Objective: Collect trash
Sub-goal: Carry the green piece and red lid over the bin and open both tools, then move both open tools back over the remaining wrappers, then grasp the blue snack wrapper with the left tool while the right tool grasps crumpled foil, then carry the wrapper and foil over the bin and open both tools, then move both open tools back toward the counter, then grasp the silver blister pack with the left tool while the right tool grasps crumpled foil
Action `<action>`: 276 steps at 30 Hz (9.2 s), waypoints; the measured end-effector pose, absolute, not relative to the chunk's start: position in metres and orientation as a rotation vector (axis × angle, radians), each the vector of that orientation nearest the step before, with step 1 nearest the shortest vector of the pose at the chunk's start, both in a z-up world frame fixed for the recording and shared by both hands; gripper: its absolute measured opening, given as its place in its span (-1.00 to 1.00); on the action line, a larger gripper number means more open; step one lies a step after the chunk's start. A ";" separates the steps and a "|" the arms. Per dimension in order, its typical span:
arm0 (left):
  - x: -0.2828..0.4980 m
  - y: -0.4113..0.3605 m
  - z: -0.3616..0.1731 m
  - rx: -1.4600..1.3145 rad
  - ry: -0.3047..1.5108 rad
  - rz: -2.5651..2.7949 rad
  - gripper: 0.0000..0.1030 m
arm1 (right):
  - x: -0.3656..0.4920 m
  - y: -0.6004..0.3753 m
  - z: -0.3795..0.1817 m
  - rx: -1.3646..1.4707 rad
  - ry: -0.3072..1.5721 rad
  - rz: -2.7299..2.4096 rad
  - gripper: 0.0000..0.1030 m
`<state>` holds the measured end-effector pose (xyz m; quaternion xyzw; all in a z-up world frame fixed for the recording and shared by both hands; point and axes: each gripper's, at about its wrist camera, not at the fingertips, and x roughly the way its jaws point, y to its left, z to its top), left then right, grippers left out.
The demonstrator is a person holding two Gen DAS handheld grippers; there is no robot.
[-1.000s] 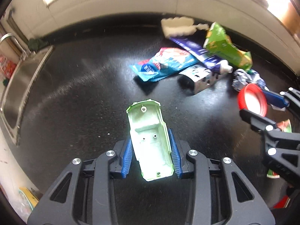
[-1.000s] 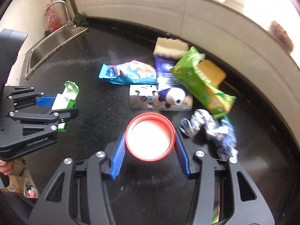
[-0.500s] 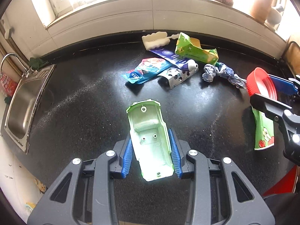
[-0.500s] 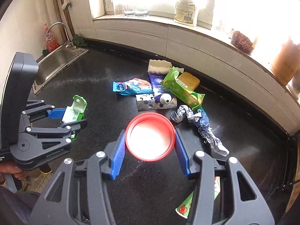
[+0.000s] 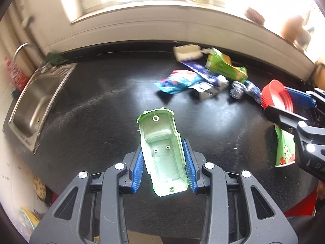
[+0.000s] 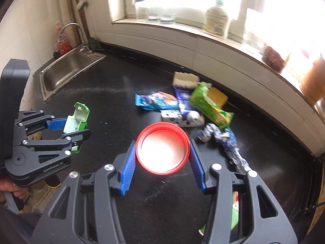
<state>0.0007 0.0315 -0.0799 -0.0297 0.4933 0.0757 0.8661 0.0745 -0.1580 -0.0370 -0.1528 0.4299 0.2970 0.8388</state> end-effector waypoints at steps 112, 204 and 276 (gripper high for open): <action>0.217 0.034 -0.201 0.432 1.039 -0.382 0.87 | 0.229 -0.267 -0.180 -0.290 1.251 0.375 0.57; -0.351 0.356 -0.344 -0.807 1.023 0.782 0.04 | -0.203 0.320 -0.297 -0.808 1.243 1.453 0.21; 0.213 -0.032 -0.206 0.423 0.969 -0.519 0.85 | 0.213 -0.238 -0.160 -0.222 1.200 0.446 0.59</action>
